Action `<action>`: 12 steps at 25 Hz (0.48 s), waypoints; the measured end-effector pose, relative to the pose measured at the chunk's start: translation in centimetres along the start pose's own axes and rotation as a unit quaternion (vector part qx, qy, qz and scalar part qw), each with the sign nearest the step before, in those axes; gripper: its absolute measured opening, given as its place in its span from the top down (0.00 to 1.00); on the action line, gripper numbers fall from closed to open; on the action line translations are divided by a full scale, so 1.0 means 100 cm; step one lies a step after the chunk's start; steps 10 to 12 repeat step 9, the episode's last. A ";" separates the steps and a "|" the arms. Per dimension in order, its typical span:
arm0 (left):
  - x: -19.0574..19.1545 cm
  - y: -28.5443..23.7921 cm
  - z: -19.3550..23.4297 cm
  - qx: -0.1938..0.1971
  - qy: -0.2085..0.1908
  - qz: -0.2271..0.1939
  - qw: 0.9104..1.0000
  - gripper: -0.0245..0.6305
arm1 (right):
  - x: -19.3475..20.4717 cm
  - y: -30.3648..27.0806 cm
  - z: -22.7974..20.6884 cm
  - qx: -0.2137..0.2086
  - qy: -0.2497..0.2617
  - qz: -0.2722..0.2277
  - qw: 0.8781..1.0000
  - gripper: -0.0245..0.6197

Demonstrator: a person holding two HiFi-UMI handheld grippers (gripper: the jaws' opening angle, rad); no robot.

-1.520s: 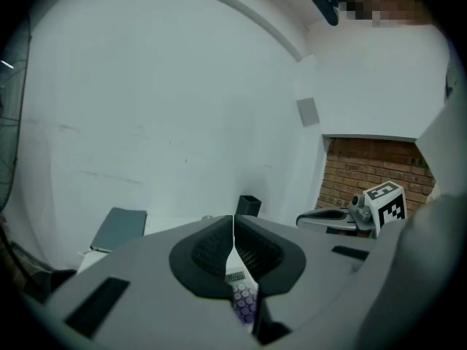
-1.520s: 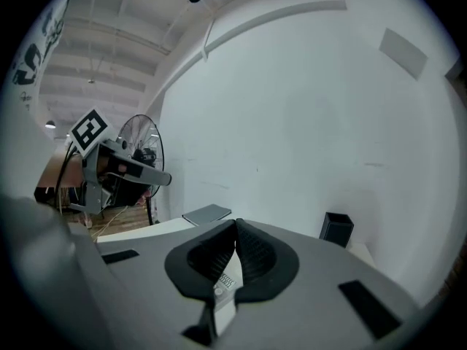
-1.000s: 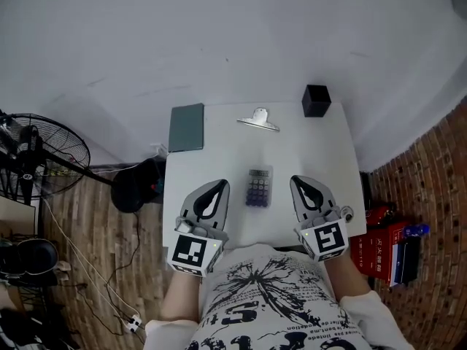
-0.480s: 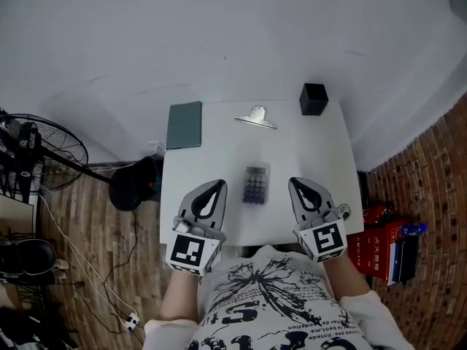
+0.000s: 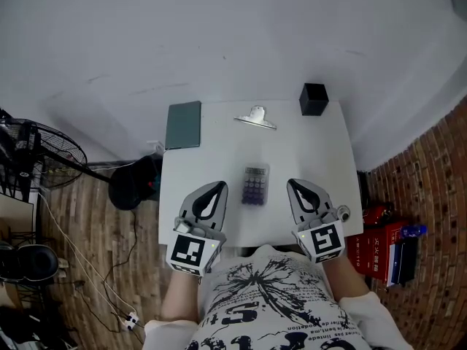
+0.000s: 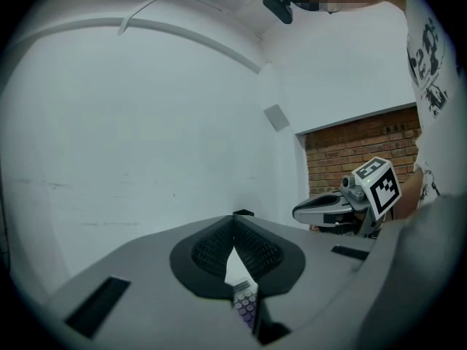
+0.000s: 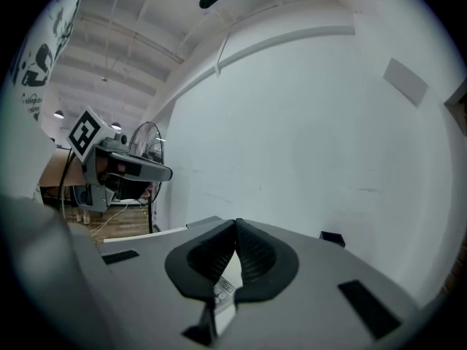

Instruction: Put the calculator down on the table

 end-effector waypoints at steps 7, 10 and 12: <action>0.004 -0.004 0.004 -0.002 0.001 0.007 1.000 0.94 | -0.002 -0.005 -0.003 -0.001 -0.016 -0.003 1.000 0.94; 0.006 -0.005 0.007 -0.002 0.002 0.011 1.000 0.94 | -0.003 -0.008 -0.002 -0.002 -0.016 -0.003 1.000 0.94; 0.006 -0.005 0.007 -0.002 0.002 0.011 1.000 0.94 | -0.003 -0.008 -0.002 -0.002 -0.016 -0.003 1.000 0.94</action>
Point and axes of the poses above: the fingertips, and each gripper's own axes: y backward along the fingers, z to its left, x out of its underside, the point moved 2 cm from there along y, backward along the fingers, and after that the axes turned 14 degrees about z, right-handed, at the moved point
